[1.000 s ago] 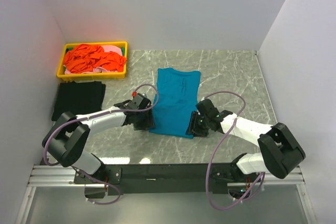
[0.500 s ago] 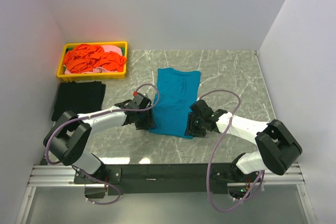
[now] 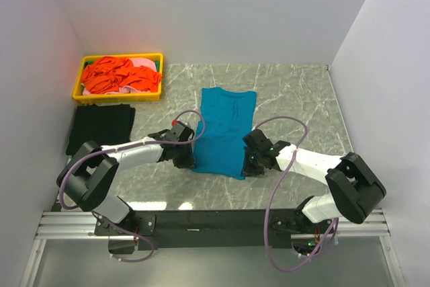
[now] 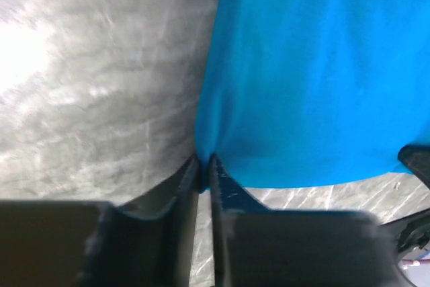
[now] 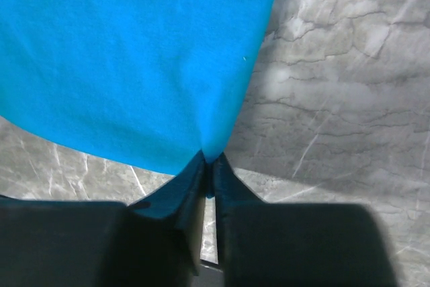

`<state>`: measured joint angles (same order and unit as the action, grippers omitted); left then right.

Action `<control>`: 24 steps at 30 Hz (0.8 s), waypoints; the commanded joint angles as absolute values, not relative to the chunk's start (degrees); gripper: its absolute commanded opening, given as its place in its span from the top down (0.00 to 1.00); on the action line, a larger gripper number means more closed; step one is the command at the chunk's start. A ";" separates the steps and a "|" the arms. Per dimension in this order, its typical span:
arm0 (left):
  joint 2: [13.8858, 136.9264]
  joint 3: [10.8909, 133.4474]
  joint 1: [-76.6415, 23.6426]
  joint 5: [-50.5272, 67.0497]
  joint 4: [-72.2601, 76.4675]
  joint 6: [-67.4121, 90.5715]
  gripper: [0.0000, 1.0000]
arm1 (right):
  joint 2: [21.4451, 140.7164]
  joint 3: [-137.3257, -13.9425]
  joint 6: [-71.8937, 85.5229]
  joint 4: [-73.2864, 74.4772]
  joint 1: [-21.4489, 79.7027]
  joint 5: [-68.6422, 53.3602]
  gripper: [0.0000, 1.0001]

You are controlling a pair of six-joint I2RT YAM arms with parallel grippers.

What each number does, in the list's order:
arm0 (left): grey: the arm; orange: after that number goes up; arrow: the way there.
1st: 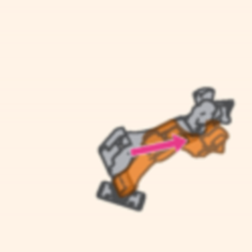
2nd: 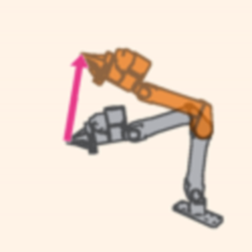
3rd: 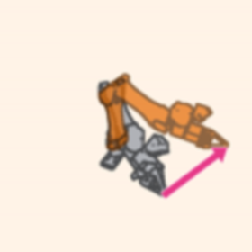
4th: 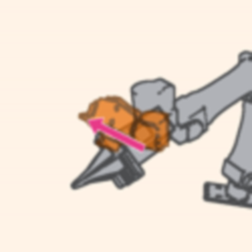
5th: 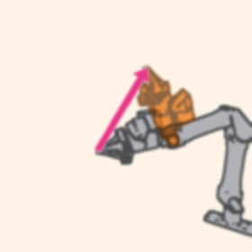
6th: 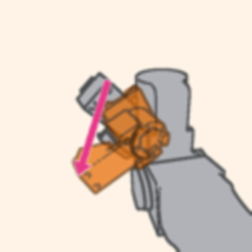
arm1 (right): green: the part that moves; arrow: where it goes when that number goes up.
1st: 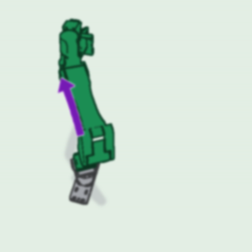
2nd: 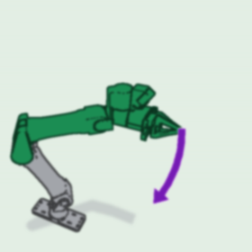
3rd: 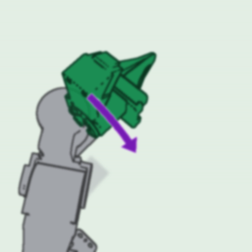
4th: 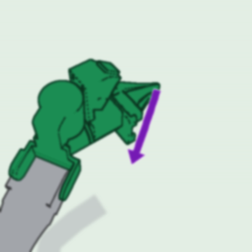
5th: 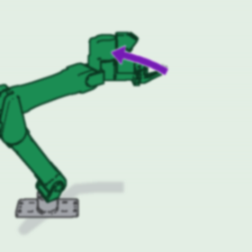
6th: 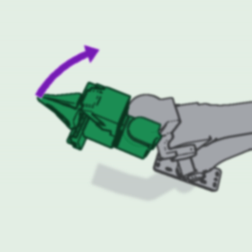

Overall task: Fold and stack the t-shirts
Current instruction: Fold the tshirt

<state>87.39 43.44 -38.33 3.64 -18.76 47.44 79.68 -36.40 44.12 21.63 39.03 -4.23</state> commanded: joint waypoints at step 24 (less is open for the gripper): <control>63.54 50.09 -48.36 13.27 -47.64 49.93 0.99 | 57.03 -47.52 37.10 60.38 46.50 -8.53 1.00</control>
